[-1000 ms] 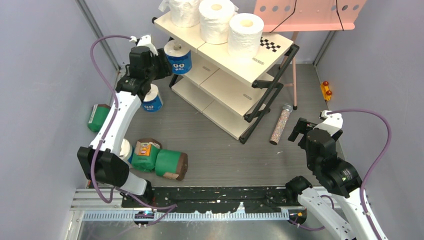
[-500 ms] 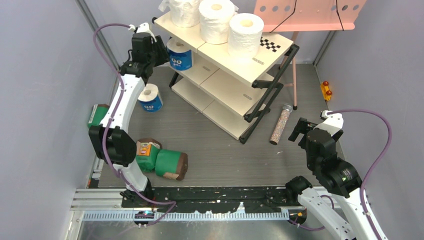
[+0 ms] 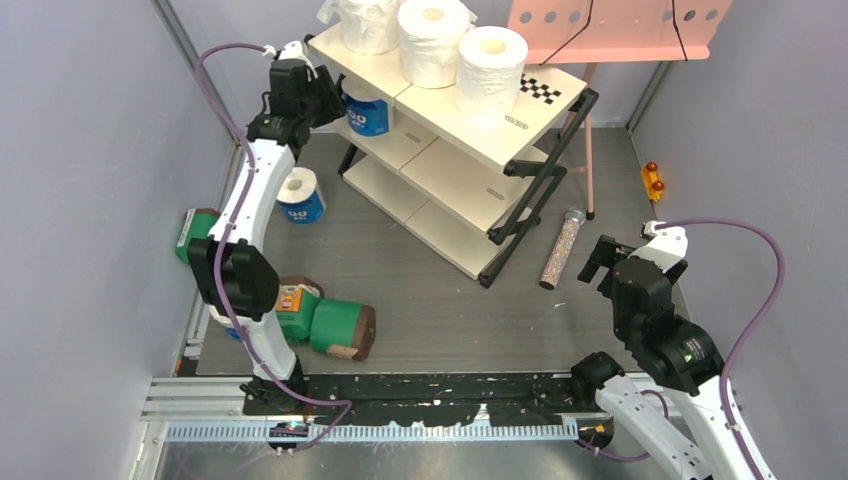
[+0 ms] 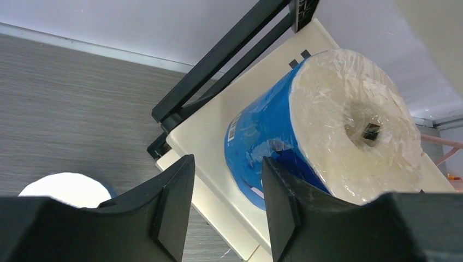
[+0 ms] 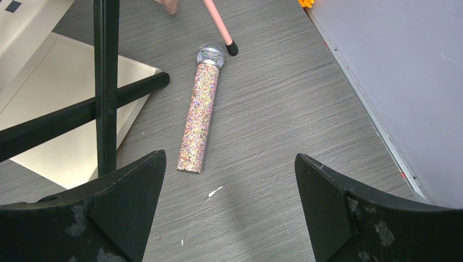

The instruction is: Place and organize the paper towels onto the shelf

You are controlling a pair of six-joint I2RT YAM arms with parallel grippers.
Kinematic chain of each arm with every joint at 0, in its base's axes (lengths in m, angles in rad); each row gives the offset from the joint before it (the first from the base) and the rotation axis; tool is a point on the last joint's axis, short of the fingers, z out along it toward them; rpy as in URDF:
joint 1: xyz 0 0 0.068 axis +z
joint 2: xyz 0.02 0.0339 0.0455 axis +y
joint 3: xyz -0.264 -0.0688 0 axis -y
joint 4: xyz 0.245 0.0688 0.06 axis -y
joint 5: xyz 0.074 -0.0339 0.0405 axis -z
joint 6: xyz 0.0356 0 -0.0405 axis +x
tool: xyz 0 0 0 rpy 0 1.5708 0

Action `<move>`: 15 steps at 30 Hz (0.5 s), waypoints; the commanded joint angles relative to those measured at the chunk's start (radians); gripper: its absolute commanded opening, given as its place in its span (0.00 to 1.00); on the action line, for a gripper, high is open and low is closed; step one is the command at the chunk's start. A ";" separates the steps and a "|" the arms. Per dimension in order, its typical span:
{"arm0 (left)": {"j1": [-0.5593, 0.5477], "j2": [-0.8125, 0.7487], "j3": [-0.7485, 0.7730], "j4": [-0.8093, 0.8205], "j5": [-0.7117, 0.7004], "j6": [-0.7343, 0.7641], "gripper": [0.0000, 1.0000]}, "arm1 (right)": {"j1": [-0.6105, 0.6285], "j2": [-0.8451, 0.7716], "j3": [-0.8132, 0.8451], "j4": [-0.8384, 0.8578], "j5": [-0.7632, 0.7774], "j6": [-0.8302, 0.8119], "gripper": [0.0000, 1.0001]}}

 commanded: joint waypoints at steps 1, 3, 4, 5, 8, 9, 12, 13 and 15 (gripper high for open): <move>0.029 -0.080 -0.010 0.020 -0.020 -0.002 0.52 | 0.005 0.015 0.000 0.018 0.030 0.013 0.95; 0.040 -0.116 -0.044 0.021 -0.035 0.009 0.54 | 0.005 0.014 0.000 0.018 0.030 0.013 0.95; 0.046 -0.132 -0.062 0.017 -0.044 0.017 0.55 | 0.005 0.015 0.000 0.018 0.030 0.013 0.95; 0.052 -0.149 -0.079 0.007 -0.054 0.025 0.56 | 0.005 0.015 0.000 0.018 0.029 0.012 0.95; 0.071 -0.206 -0.142 -0.028 -0.099 0.043 0.60 | 0.005 0.015 0.000 0.019 0.029 0.011 0.95; 0.078 -0.225 -0.171 -0.034 -0.114 0.050 0.61 | 0.005 0.014 0.000 0.019 0.028 0.011 0.95; 0.112 -0.276 -0.273 -0.032 -0.154 0.073 0.63 | 0.005 0.014 0.001 0.019 0.027 0.011 0.95; 0.127 -0.289 -0.303 -0.034 -0.155 0.074 0.64 | 0.005 0.013 0.000 0.018 0.026 0.010 0.95; 0.151 -0.303 -0.363 -0.045 -0.146 0.073 0.66 | 0.005 0.012 0.000 0.018 0.026 0.010 0.95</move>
